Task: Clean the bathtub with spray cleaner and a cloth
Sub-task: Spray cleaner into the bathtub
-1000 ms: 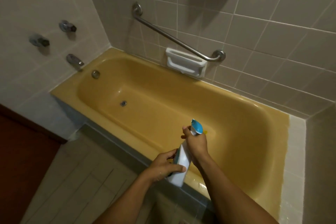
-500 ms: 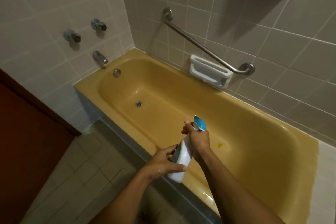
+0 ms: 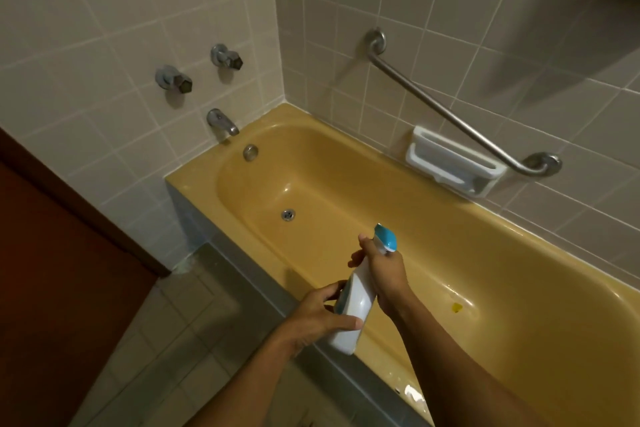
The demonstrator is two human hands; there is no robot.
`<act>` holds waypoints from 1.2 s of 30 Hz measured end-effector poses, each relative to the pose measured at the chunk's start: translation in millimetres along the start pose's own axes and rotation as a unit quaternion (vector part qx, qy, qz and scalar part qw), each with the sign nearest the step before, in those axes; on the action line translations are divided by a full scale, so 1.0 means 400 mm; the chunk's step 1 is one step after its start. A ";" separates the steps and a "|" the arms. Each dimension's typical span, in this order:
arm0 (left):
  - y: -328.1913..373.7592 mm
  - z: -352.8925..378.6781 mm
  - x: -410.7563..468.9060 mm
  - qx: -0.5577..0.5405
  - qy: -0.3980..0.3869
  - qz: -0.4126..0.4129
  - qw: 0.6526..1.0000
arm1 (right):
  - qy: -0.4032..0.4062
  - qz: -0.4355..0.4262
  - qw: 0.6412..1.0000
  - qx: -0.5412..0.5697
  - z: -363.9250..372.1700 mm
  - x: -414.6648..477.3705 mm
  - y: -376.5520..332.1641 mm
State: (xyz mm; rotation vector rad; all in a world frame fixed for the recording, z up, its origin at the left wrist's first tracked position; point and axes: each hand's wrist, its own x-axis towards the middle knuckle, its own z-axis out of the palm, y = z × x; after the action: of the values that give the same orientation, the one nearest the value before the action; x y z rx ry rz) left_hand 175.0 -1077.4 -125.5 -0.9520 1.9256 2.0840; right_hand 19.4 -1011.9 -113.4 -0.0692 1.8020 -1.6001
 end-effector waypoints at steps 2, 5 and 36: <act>-0.008 -0.043 0.012 0.003 0.006 0.003 1.000 | 0.038 0.015 0.999 -0.032 0.054 0.020 -0.002; -0.016 -0.101 0.017 -0.020 0.026 -0.003 0.999 | 0.032 0.025 0.998 -0.050 0.129 0.046 -0.015; 0.037 -0.366 0.154 -0.067 0.130 -0.028 0.989 | -0.029 -0.006 0.998 -0.052 0.424 0.300 -0.079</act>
State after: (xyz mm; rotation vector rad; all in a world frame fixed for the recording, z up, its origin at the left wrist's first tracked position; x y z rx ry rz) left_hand 169.5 -1235.7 -142.2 -1.3519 1.8624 2.1721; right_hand 7.4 -1220.3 -137.2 -0.1727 1.8424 -1.4961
